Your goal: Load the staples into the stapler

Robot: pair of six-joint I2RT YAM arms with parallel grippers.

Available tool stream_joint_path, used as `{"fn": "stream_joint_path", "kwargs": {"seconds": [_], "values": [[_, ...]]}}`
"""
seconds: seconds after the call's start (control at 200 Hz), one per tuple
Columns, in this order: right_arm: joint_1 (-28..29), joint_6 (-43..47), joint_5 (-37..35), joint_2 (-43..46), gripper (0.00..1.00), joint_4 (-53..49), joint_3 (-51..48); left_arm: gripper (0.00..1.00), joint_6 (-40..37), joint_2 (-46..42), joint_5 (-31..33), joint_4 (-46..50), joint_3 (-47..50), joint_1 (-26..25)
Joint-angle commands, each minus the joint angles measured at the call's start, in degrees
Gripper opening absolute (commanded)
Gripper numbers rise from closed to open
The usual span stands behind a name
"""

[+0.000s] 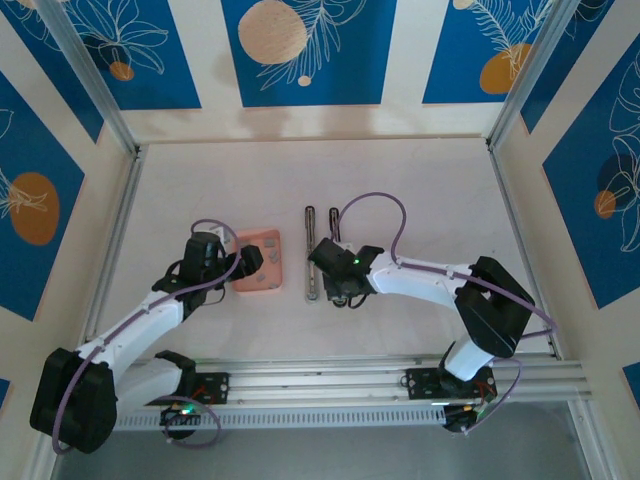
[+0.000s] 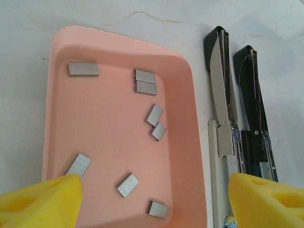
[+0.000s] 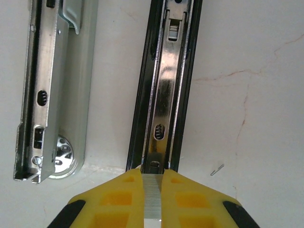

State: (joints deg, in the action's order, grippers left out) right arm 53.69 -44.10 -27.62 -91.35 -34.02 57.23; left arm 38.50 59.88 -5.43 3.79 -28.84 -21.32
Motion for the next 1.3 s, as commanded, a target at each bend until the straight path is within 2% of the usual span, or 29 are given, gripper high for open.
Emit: {"fn": "stream_joint_path", "kwargs": {"seconds": [0.0,0.78,1.295], "values": [[0.45,-1.5,0.63,-0.49,0.11,-0.37,-0.15,0.8,0.17,0.42,0.47,-1.07,-0.36,-0.92],[0.53,-3.8,-0.51,-2.77,0.11,-4.03,0.66,0.8,0.43,1.48,0.25,-2.08,-0.33,-1.17],[0.66,-4.45,-1.12,-3.03,0.15,-4.87,0.95,0.8,0.45,1.56,0.4,-2.12,-0.31,-1.44]]}}
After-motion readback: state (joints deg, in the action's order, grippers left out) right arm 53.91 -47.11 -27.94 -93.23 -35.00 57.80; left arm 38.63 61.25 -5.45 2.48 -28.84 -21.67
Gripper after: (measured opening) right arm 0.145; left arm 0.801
